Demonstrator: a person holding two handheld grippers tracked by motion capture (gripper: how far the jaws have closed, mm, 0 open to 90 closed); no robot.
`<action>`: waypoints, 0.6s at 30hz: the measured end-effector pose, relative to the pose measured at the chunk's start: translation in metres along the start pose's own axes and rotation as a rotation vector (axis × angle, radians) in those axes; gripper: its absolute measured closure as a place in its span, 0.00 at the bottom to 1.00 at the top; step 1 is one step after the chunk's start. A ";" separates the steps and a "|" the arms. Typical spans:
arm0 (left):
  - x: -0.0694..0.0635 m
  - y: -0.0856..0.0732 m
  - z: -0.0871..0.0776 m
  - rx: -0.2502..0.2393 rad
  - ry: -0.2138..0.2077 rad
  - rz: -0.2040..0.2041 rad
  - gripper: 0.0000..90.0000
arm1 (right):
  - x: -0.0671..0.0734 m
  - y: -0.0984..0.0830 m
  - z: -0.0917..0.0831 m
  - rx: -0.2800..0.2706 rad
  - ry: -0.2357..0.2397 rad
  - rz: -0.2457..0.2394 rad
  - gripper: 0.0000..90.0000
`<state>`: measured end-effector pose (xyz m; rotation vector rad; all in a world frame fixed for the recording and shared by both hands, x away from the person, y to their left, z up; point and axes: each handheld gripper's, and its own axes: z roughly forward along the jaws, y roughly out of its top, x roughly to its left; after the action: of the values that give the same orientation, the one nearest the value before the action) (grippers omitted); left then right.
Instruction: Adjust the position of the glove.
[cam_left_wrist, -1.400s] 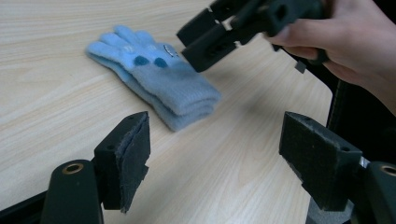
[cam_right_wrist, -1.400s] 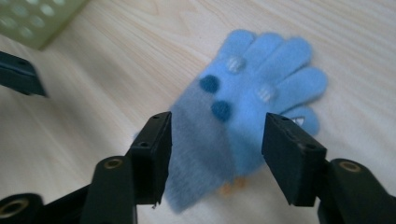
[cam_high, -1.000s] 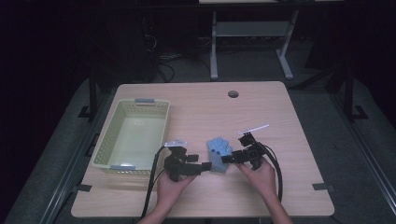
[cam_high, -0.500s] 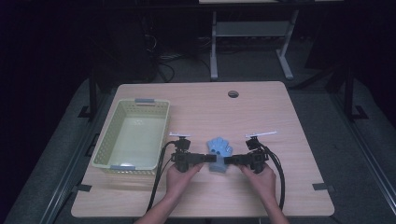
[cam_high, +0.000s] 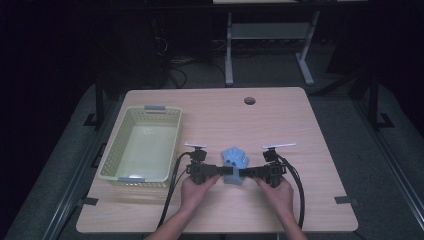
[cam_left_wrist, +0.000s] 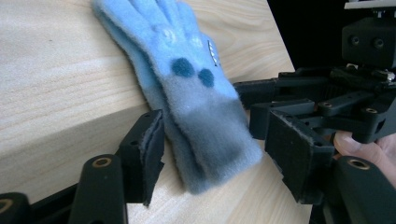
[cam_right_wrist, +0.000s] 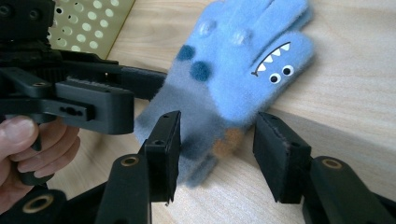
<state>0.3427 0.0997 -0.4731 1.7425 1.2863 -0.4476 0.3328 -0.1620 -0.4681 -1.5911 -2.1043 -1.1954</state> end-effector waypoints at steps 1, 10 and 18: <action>0.001 0.000 0.002 0.011 -0.002 0.001 0.45 | 0.000 0.000 0.000 0.001 0.000 -0.001 0.57; 0.004 -0.002 0.004 0.020 0.005 0.025 0.57 | 0.001 -0.002 0.004 0.011 0.003 0.005 0.58; 0.003 -0.007 0.005 0.015 -0.003 0.037 0.64 | 0.006 -0.006 0.011 0.006 0.008 -0.012 0.67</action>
<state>0.3386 0.0976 -0.4813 1.7752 1.2494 -0.4394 0.3285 -0.1502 -0.4738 -1.5709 -2.1136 -1.1957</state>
